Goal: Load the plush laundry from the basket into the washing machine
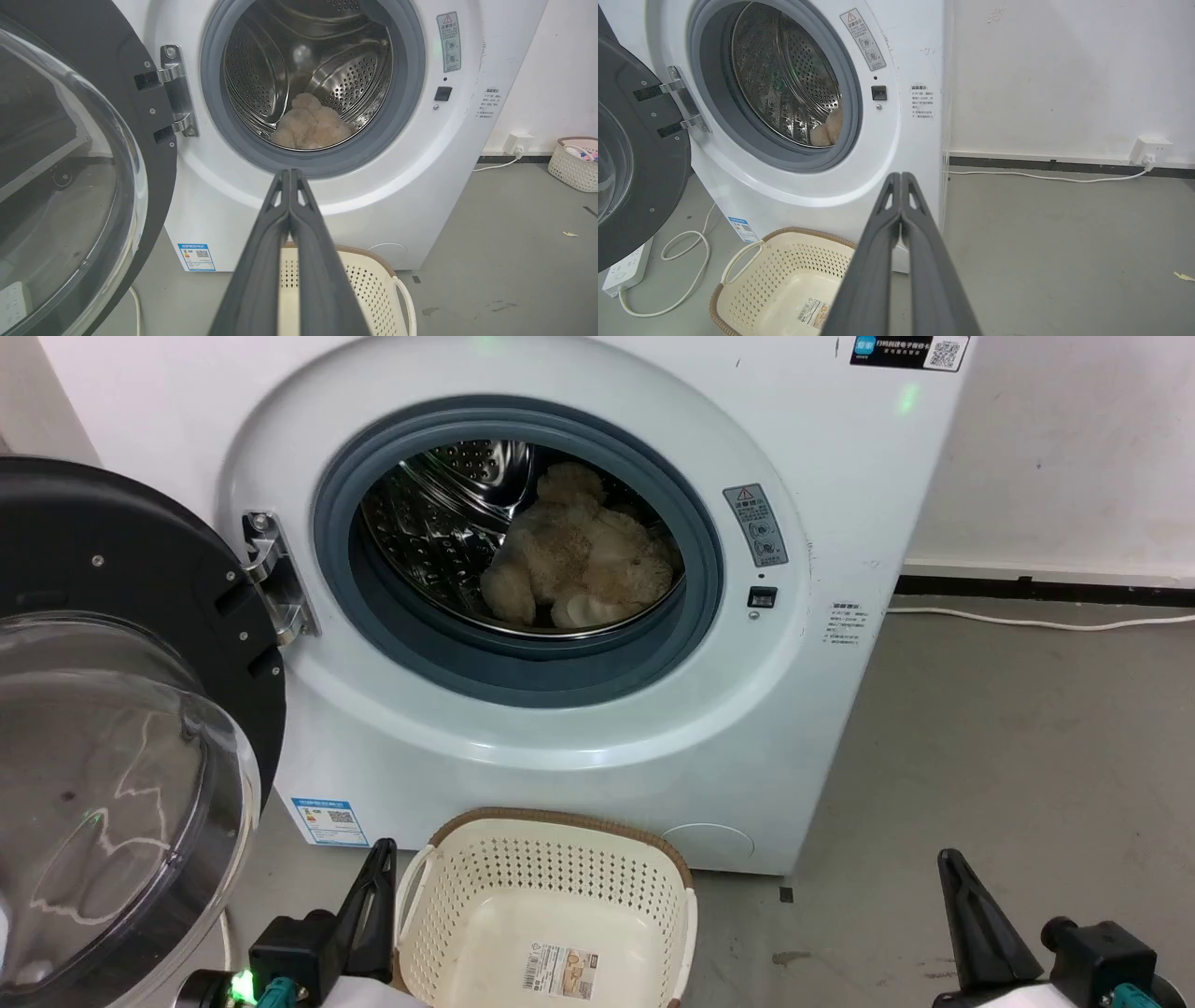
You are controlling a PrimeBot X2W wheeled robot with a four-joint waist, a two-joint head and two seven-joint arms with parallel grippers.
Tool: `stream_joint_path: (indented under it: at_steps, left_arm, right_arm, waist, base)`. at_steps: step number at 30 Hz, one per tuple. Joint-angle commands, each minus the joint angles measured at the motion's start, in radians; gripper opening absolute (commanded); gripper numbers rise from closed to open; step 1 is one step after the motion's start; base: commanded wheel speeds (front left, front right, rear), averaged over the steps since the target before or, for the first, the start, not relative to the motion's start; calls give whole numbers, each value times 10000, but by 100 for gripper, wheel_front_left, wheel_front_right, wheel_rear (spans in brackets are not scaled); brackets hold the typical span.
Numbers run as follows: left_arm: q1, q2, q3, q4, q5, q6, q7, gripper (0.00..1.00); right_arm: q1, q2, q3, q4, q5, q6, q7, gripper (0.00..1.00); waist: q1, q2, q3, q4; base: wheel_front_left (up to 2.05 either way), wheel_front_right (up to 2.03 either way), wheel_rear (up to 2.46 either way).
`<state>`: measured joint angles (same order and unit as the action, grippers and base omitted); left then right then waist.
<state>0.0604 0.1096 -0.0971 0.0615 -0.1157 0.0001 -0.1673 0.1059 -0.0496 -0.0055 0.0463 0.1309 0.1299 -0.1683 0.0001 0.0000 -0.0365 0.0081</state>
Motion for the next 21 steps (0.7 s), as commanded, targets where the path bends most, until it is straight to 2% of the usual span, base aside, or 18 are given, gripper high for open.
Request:
stream_joint_path:
  at_steps: [1,21]
  left_arm:
    - [-149,-43,66,-75,80,3,66,0]
    - [-259,-176,284,-205,340,2,454,0]
  right_arm:
    - [-190,-2,9,-77,-95,3,65,0]
    - [-400,-3,20,-170,-388,4,455,0]
  waist:
    - [0,0,7,-1]
    - [0,0,93,-21]
  base:
    - [0,0,0]
    - [0,0,0]
